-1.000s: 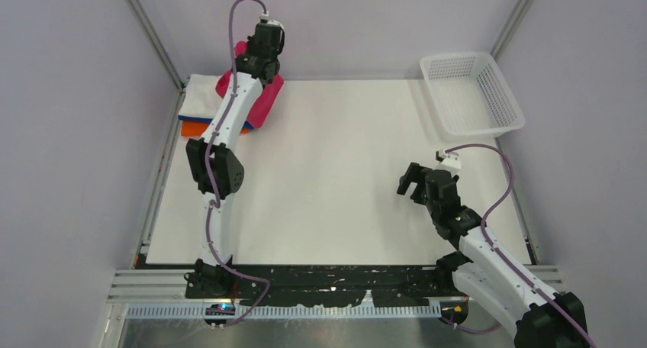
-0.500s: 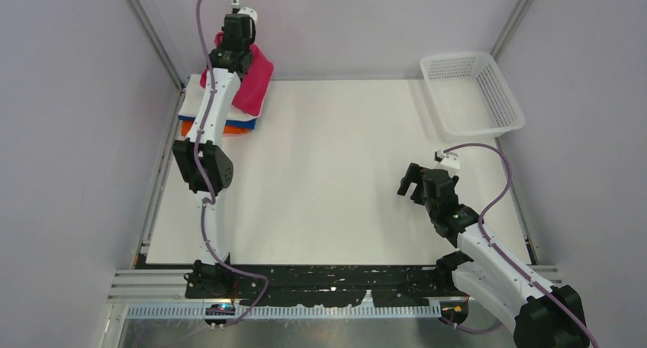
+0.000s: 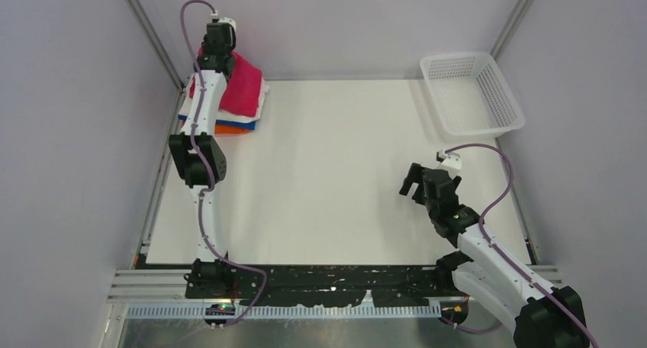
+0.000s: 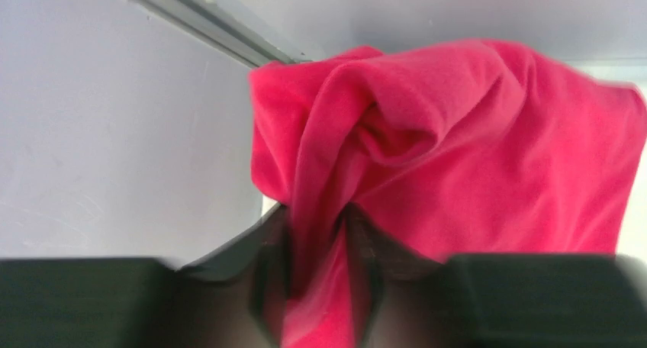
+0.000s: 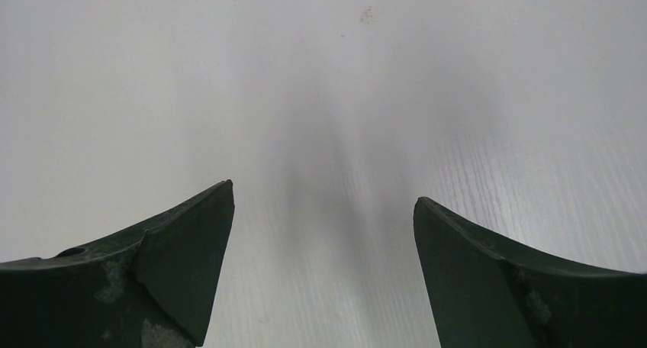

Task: Fold and stack the t-shirts
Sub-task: Put the neatly folded tshirt into the corner of the board with the left arm

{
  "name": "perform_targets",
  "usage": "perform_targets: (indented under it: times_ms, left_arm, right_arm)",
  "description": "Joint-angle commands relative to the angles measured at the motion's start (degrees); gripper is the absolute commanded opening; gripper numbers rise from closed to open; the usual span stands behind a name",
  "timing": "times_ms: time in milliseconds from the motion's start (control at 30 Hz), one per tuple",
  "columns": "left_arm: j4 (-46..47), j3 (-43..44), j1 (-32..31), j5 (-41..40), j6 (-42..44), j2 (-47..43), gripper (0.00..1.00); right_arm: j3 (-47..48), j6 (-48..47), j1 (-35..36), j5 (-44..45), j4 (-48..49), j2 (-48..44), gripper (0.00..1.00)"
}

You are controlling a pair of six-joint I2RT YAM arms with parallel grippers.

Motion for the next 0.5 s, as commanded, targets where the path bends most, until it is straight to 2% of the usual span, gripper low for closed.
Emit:
perform_targets:
  times_ms: [0,33,67,167,233,333,467]
  left_arm:
    - [8.1,2.1,1.8,-3.2,-0.1,0.2,0.63]
    - [8.6,2.4,2.1,-4.1,-0.2,0.4,0.89]
    - [8.7,2.9,2.2,-5.2,-0.6,0.3,0.98]
    - [8.0,3.3,2.2,-8.7,-3.9,-1.9,1.00]
    - [4.0,4.0,2.2,-7.2,-7.9,-5.0,1.00]
    - [-1.0,0.2,2.2,-0.6,-16.9,-12.7,1.00]
    - [-1.9,-13.0,2.2,14.5,-28.6,-26.2,1.00]
  right_arm:
    - [1.3,-0.3,-0.1,1.9,0.0,-1.3,0.95]
    - [1.4,-0.1,-0.1,1.9,-0.2,-1.4,0.96]
    - [1.5,-0.1,-0.1,2.0,-0.4,-1.5,0.95]
    - [2.5,0.4,-0.1,2.3,-1.7,-2.3,0.95]
    - [3.3,1.1,-0.1,2.4,-3.2,-3.3,0.95]
    - [3.3,1.7,-0.1,1.8,-3.7,-5.1,0.95]
    - [3.9,2.3,-0.1,-1.6,-3.8,-6.9,0.95]
